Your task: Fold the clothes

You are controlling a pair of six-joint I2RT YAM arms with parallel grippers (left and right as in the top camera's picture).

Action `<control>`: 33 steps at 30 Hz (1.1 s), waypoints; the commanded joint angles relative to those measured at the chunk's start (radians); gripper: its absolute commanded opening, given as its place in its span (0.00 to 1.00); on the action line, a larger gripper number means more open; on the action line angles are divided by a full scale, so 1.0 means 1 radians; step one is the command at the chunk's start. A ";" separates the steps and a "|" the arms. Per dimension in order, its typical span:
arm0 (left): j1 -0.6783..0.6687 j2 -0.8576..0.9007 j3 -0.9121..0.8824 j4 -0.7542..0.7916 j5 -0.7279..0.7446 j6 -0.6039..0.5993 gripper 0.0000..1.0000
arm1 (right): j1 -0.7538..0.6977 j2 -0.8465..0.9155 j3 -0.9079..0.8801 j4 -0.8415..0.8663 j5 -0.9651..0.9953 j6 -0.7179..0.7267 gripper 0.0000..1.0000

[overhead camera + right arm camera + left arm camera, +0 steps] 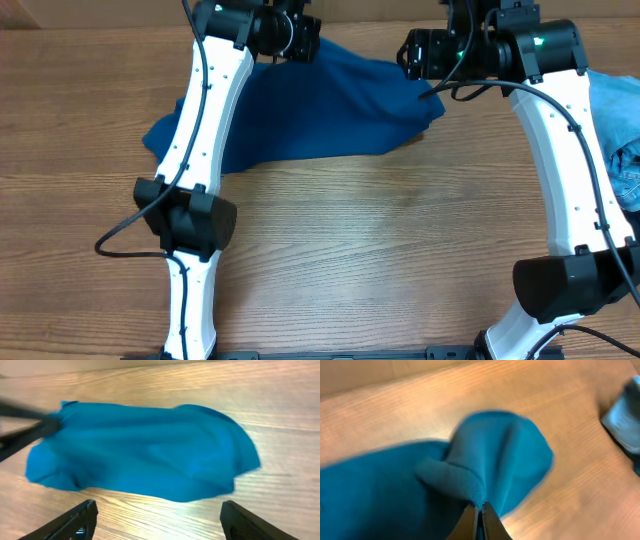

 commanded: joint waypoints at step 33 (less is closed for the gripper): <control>-0.580 -0.196 0.008 -0.505 -0.719 -0.307 0.24 | -0.188 0.002 -0.002 -0.190 0.057 0.098 0.91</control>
